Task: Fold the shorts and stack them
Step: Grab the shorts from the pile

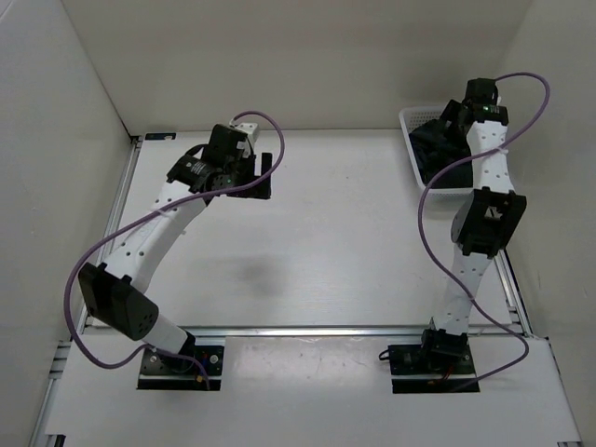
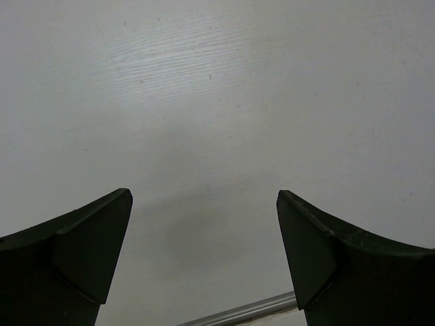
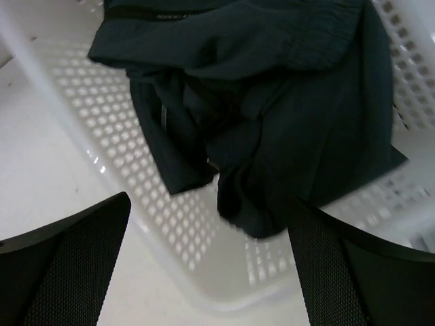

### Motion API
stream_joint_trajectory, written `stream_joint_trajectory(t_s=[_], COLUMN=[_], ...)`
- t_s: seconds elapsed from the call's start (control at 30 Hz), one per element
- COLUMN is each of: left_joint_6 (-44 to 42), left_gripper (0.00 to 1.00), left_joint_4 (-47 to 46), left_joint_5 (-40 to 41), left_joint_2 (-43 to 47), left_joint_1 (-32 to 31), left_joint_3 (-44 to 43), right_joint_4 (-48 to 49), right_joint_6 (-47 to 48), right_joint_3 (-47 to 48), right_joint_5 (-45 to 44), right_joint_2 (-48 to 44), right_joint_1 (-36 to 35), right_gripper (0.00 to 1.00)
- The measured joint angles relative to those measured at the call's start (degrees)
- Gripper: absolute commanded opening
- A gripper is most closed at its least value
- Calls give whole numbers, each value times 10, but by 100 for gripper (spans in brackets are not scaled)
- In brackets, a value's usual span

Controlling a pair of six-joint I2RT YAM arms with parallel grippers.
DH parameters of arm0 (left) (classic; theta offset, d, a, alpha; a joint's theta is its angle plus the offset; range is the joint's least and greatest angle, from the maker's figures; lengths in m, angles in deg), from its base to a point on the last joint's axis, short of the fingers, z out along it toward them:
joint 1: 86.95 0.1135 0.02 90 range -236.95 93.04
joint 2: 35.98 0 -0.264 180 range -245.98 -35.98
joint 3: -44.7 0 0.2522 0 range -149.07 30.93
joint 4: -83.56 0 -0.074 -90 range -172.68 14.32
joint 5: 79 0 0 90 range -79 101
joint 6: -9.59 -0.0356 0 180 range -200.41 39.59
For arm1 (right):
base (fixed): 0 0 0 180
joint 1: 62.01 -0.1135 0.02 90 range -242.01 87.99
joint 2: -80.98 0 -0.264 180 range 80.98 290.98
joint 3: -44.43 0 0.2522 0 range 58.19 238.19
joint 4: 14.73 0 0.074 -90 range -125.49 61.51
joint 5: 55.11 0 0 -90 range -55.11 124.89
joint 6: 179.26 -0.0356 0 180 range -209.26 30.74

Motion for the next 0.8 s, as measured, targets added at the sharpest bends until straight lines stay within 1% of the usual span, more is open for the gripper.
stream_joint_trajectory(t_s=[0.07,0.13,0.2,0.3,0.4,0.43,0.47,0.5,0.6,0.7,0.73,0.8], left_joint_6=[1,1,1,2,2,1,2,2,4,10,14,27], left_gripper=[99,99,99,99,99,99,99,99,99,99,99,99], left_joint_4=[8,11,15,19,23,24,24,26,32,39,41,40], left_joint_5=[1,5,13,18,22,23,23,23,23,22,20,15], left_joint_2=[-13,-23,-26,-32,-49,-57,-64,-70,-84,-87,-86,-82], left_joint_1=[0,0,0,0,0,0,0,0,0,0,0,0], left_joint_3=[-5,-13,-23,-40,-61,-67,-71,-75,-78,-82,-85,-90], right_joint_4=[-1,-3,-1,11,21,24,28,31,43,42,41,43], right_joint_6=[-2,-6,-12,-19,-25,-27,-27,-33,-39,-39,-38,-37], right_joint_3=[41,83,116,129,129,129,131,137,143,143,142,142], right_joint_5=[7,18,30,46,64,68,72,75,84,96,101,122], right_joint_2=[54,114,170,227,254,255,255,255,244,207,185,103], right_joint_1=[6,15,26,40,49,50,50,50,50,48,47,42], right_gripper=[100,96,84,69,35,14,5,0,0,0,0,0])
